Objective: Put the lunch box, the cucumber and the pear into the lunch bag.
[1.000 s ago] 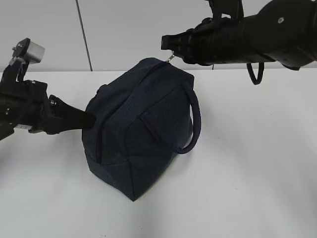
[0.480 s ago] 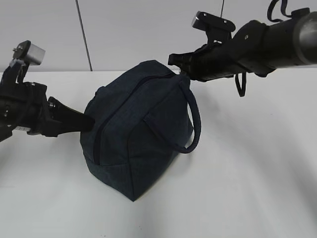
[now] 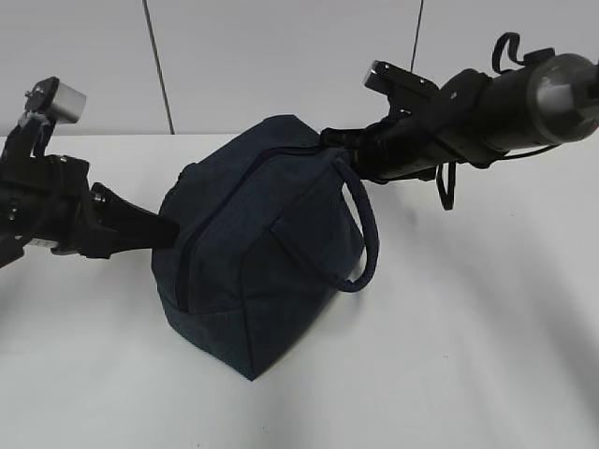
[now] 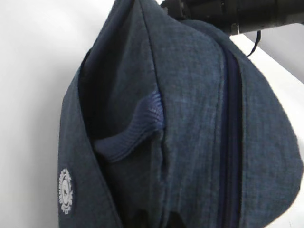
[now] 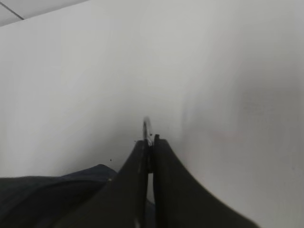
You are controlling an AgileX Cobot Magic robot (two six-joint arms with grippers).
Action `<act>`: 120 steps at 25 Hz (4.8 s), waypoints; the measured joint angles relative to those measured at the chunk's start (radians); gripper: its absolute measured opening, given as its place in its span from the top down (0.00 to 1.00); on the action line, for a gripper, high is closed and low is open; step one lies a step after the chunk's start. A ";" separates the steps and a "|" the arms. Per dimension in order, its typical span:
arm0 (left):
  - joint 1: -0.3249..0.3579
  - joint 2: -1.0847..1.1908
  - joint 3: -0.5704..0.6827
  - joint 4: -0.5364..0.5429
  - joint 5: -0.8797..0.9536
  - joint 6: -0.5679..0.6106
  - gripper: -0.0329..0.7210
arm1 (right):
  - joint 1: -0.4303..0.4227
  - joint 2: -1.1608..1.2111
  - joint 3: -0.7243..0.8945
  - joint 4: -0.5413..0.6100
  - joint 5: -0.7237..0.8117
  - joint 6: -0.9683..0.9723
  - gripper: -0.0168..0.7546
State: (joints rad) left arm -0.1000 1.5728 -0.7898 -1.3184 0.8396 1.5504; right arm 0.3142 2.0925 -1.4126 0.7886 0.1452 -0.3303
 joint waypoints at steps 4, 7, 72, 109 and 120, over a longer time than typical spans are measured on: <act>0.000 0.000 0.000 -0.004 -0.015 0.000 0.77 | -0.002 -0.041 -0.013 0.000 0.026 -0.084 0.73; 0.000 0.000 0.000 -0.005 -0.020 -0.008 0.57 | -0.002 -0.085 -0.017 0.000 0.040 -0.125 0.43; 0.000 -1.579 0.214 1.244 0.401 -1.490 0.62 | 0.027 -2.056 0.911 -0.912 1.027 0.436 0.47; 0.035 -1.587 0.261 1.245 0.278 -1.484 0.64 | -0.038 -2.110 0.916 -0.907 1.012 0.414 0.47; 0.035 -1.587 0.261 1.245 0.278 -1.484 0.64 | -0.074 -2.110 0.916 -0.910 1.012 0.414 0.47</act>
State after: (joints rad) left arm -0.0649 -0.0139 -0.5292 -0.0738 1.1172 0.0665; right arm 0.2403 -0.0170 -0.4968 -0.1216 1.1575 0.0838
